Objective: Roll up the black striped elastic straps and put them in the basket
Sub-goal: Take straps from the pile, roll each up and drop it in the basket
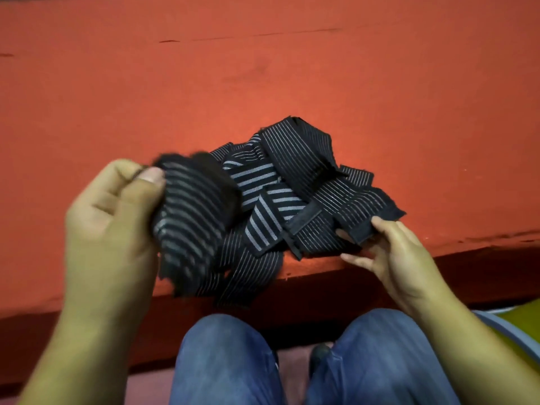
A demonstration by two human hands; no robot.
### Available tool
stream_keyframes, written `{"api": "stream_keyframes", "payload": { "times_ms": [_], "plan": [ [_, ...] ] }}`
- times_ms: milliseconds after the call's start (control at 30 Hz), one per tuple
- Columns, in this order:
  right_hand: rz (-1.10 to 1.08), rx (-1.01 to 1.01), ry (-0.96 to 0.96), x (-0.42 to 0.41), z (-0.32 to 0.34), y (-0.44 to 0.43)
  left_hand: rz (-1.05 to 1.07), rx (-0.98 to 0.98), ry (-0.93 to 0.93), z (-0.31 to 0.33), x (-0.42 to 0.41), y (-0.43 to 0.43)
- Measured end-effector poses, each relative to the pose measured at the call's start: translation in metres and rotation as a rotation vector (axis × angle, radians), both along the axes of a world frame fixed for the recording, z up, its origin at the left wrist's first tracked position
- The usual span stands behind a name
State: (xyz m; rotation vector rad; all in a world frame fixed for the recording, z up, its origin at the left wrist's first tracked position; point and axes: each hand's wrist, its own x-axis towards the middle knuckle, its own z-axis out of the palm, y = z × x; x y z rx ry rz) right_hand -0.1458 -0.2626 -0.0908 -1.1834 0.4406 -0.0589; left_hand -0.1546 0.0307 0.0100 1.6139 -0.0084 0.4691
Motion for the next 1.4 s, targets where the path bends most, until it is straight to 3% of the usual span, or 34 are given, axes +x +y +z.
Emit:
{"api": "stream_keyframes", "payload": {
  "times_ms": [133,267,467,667,800,967,1133,1267,1400],
  "plan": [
    [-0.086,0.055,-0.097,-0.007,0.01,-0.002,-0.333,0.069,0.026,-0.002,-0.011,-0.031],
    [-0.038,0.234,-0.188,-0.006,0.028,0.0,-0.494,0.331,0.168,-0.035,-0.008,-0.053],
    [0.225,0.413,-0.271,-0.005,0.071,0.013,-0.554,0.693,0.196,-0.081,0.004,-0.094],
    [0.3,0.512,-0.284,-0.017,0.078,0.021,-0.498,0.822,0.277,-0.116,0.037,-0.107],
    [0.193,0.431,-0.185,-0.022,0.066,0.011,-0.477,0.81,0.338,-0.122,0.043,-0.106],
    [0.041,0.21,-0.102,-0.024,0.044,0.001,-0.387,0.618,0.316,-0.114,0.044,-0.103],
    [0.083,0.076,0.02,-0.027,0.028,-0.004,-0.286,0.488,0.229,-0.096,0.042,-0.107],
    [0.217,-0.096,0.092,-0.024,0.012,0.0,-0.373,0.636,0.136,-0.091,0.045,-0.115],
    [0.104,-0.237,0.161,-0.02,-0.009,0.004,-0.448,0.768,0.095,-0.089,0.045,-0.125]
  ]
}}
